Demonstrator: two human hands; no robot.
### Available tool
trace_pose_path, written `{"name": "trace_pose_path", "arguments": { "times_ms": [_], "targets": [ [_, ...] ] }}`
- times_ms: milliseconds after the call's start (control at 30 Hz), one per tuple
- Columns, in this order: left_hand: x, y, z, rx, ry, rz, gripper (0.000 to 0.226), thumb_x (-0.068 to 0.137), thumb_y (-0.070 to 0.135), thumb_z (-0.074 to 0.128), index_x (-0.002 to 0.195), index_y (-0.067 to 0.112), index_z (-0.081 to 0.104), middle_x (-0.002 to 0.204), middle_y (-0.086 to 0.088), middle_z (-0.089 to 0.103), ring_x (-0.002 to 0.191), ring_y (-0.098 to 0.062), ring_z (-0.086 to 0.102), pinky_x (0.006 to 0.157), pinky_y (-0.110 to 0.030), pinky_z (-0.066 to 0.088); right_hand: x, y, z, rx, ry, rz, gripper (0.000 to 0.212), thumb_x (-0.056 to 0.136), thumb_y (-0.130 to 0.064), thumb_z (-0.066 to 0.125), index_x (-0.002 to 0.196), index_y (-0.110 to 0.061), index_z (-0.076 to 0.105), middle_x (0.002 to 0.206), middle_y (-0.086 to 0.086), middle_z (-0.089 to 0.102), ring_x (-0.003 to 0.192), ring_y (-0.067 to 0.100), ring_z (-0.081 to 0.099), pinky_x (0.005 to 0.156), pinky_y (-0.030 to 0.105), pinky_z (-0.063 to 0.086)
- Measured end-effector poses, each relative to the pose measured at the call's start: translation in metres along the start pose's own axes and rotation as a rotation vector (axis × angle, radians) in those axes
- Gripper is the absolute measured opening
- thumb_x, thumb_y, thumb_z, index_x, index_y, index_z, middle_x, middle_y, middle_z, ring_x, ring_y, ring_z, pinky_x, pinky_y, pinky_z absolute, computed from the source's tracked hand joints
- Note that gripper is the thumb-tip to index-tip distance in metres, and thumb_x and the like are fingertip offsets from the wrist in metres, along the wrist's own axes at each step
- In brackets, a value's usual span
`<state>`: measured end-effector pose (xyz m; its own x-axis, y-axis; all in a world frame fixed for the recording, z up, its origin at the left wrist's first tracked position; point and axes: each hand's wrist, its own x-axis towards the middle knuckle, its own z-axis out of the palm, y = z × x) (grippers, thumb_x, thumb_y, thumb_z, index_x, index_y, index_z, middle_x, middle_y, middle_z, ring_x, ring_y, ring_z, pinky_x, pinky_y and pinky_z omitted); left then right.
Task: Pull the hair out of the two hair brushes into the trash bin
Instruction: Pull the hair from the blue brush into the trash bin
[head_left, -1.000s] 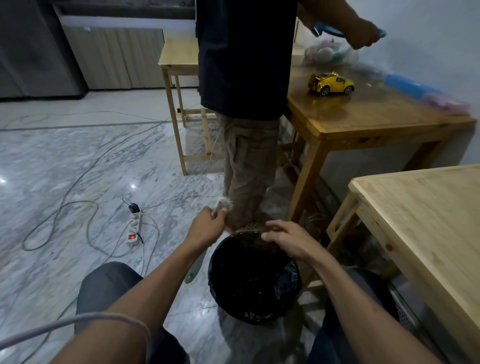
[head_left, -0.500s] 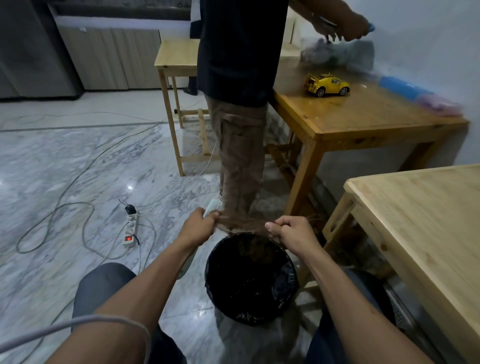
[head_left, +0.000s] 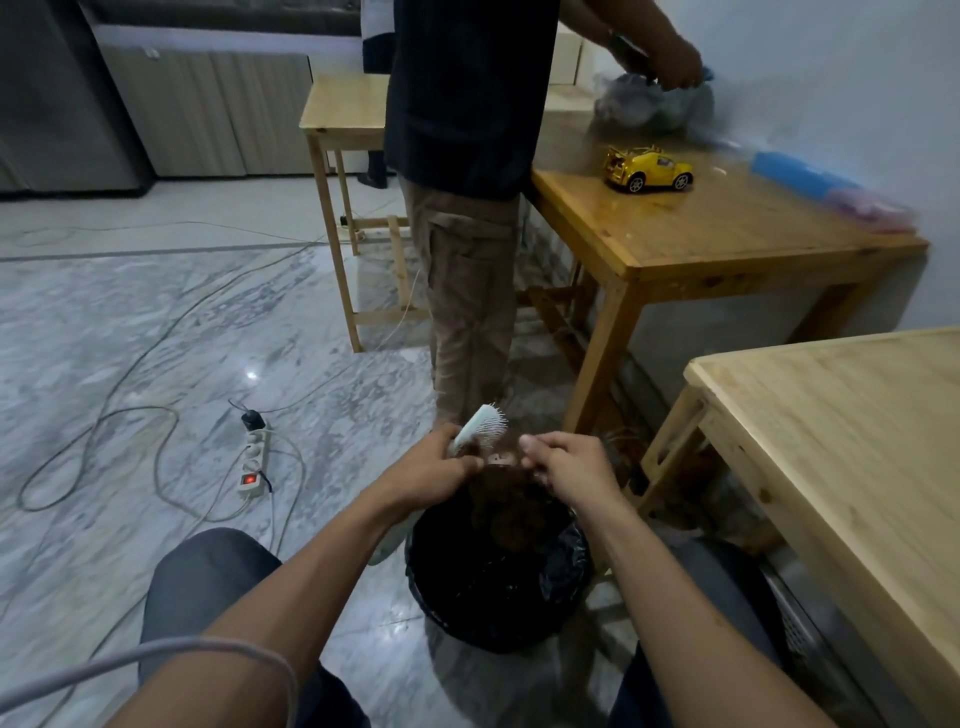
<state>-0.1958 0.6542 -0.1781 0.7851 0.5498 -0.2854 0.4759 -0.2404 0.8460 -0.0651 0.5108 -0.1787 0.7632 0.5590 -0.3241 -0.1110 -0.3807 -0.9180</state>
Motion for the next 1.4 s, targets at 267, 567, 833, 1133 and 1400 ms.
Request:
{"name": "trace_pose_path", "arguments": {
  "times_ms": [267,567,833,1133,1400],
  "targets": [
    [-0.003,-0.02,-0.024,-0.04,0.066,-0.144,0.037,0.085,0.012,0.07,0.119,0.012,0.057,0.079,-0.007,0.062,0.057,-0.014,0.052,0.05,-0.027,0.042,0.001,0.002,-0.019,-0.183,0.088,0.099,0.018,0.095,-0.026,0.069,0.1,-0.012,0.079,0.083,0.007,0.076,0.068,0.016,0.064,0.063,0.033,0.052],
    [-0.011,0.009,-0.008,-0.153,-0.165,0.033,0.031,0.093,0.002,0.06,0.119,0.019,0.064,0.083,-0.004,0.067,0.069,-0.013,0.06,0.06,-0.024,0.051,-0.001,0.0,0.01,-0.073,-0.234,-0.046,0.026,0.087,-0.032,0.08,0.104,-0.012,0.077,0.072,-0.002,0.072,0.059,0.012,0.06,0.052,0.021,0.047],
    [0.0,-0.019,-0.035,-0.091,0.169,-0.142,0.016,0.087,-0.005,0.056,0.088,0.01,0.061,0.081,-0.019,0.058,0.061,-0.023,0.049,0.06,-0.036,0.043,0.003,0.002,-0.025,-0.14,0.031,0.046,0.017,0.093,-0.026,0.075,0.082,-0.013,0.079,0.077,0.006,0.073,0.072,0.018,0.065,0.064,0.027,0.051],
    [-0.006,0.005,-0.011,0.042,0.033,0.062,0.044,0.091,0.012,0.063,0.13,0.027,0.05,0.1,-0.008,0.067,0.068,-0.018,0.063,0.056,-0.034,0.056,0.008,0.003,-0.001,-0.557,-0.241,0.011,0.082,0.077,-0.074,0.064,0.15,-0.04,0.047,0.159,0.002,0.042,0.149,0.03,0.033,0.121,0.045,0.03],
    [-0.013,0.02,-0.015,0.14,-0.056,0.055,0.042,0.071,0.018,0.062,0.114,0.018,0.065,0.094,-0.005,0.071,0.082,-0.019,0.067,0.079,-0.041,0.058,0.008,0.01,0.01,-0.251,-0.052,-0.12,0.015,0.085,-0.033,0.081,0.083,-0.018,0.082,0.08,0.0,0.078,0.082,0.016,0.072,0.082,0.035,0.056]
  ]
}}
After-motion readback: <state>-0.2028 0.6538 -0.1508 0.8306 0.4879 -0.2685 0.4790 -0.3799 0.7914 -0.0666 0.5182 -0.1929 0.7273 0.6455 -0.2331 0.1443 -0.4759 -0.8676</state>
